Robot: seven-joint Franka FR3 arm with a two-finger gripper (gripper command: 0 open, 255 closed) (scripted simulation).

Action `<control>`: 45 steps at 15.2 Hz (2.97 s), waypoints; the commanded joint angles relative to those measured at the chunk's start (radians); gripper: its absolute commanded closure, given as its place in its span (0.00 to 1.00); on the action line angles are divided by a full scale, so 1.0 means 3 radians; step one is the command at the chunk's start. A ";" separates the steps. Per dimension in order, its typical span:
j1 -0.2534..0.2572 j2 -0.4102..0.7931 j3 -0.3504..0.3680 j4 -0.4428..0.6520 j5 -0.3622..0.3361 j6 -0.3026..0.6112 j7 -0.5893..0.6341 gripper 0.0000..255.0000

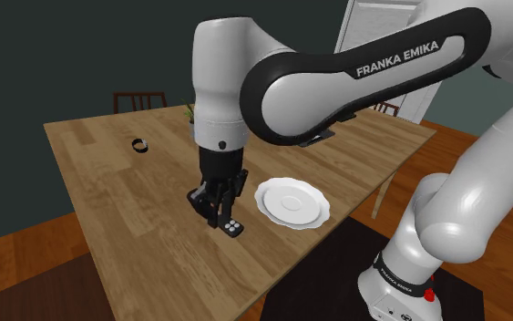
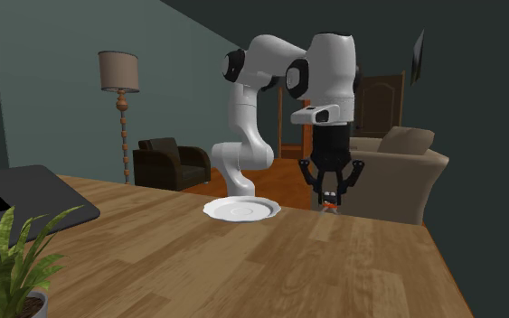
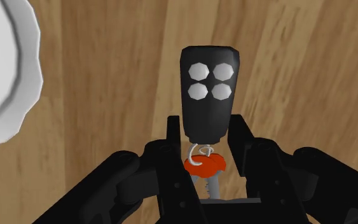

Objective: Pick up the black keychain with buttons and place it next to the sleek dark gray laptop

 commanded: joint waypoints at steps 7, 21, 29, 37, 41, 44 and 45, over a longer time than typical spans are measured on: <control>-0.0005 -0.0107 -0.0048 0.0277 0.0029 -0.0375 -0.0017 1.00; -0.0029 -0.0137 -0.0101 0.0877 0.0010 -0.1001 0.0009 1.00; -0.0151 -0.0222 -0.0337 0.0910 -0.0012 -0.1149 -0.0331 1.00; -0.0399 -0.0230 -0.0755 0.0856 -0.0130 -0.1168 -0.0976 1.00; -0.0528 -0.0148 -0.0942 0.0919 -0.0211 -0.1175 -0.1274 1.00; -0.0625 -0.0053 -0.1074 0.1006 -0.0275 -0.1183 -0.1488 1.00; -0.0657 -0.0014 -0.1116 0.1042 -0.0295 -0.1186 -0.1557 1.00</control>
